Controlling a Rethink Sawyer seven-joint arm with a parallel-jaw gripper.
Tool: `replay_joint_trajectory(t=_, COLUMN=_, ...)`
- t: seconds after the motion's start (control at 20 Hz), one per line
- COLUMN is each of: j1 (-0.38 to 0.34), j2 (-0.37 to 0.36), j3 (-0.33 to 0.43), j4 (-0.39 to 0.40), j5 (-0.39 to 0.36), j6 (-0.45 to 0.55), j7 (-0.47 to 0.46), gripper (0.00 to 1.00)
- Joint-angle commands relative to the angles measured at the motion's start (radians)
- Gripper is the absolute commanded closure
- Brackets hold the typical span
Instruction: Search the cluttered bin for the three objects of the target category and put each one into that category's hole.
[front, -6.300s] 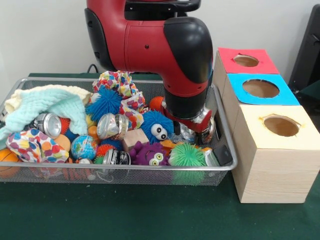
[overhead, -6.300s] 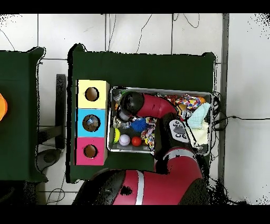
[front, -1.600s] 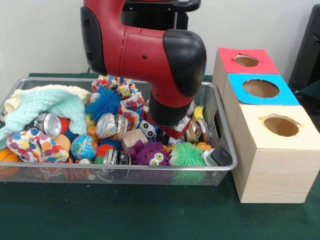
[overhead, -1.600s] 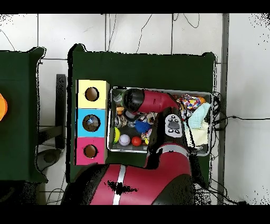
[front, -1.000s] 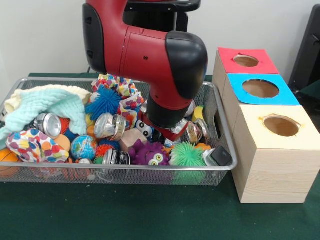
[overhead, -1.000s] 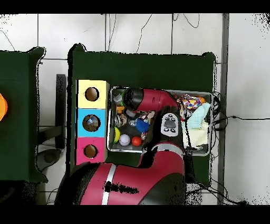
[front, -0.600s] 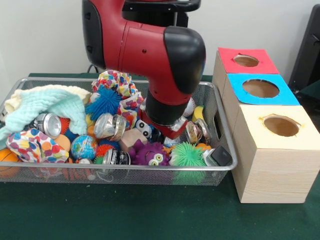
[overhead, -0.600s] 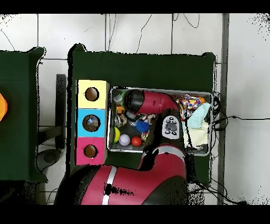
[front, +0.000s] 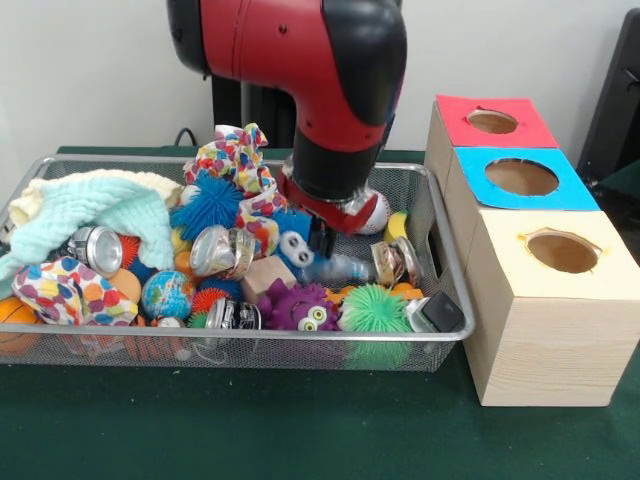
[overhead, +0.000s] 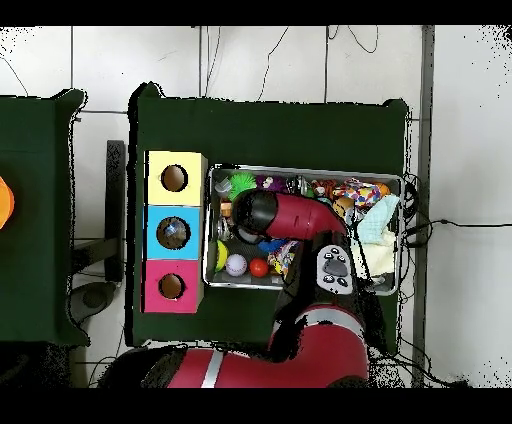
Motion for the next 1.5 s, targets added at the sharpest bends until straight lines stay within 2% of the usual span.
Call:
replay_joint_trajectory(t=0.05, j1=-0.038, j2=-0.064, j3=0.078, j4=0.089, j5=0.038, j6=0.075, j7=0.055, gripper=1.0)
replay_joint_trajectory(t=0.25, j1=-0.041, j2=-0.008, j3=0.082, j4=0.028, j5=0.037, j6=0.082, j7=0.061, gripper=1.0)
replay_joint_trajectory(t=0.6, j1=-0.035, j2=-0.015, j3=0.084, j4=0.008, j5=0.046, j6=0.105, j7=0.07, gripper=1.0)
replay_joint_trajectory(t=0.9, j1=-0.067, j2=0.097, j3=0.112, j4=-0.055, j5=0.037, j6=0.012, j7=0.047, gripper=1.0)
replay_joint_trajectory(t=1.15, j1=-0.055, j2=0.132, j3=0.115, j4=-0.072, j5=0.053, j6=-0.061, j7=0.094, gripper=1.0)
replay_joint_trajectory(t=1.5, j1=-0.029, j2=0.135, j3=0.107, j4=-0.088, j5=0.078, j6=-0.061, j7=0.131, gripper=1.0)
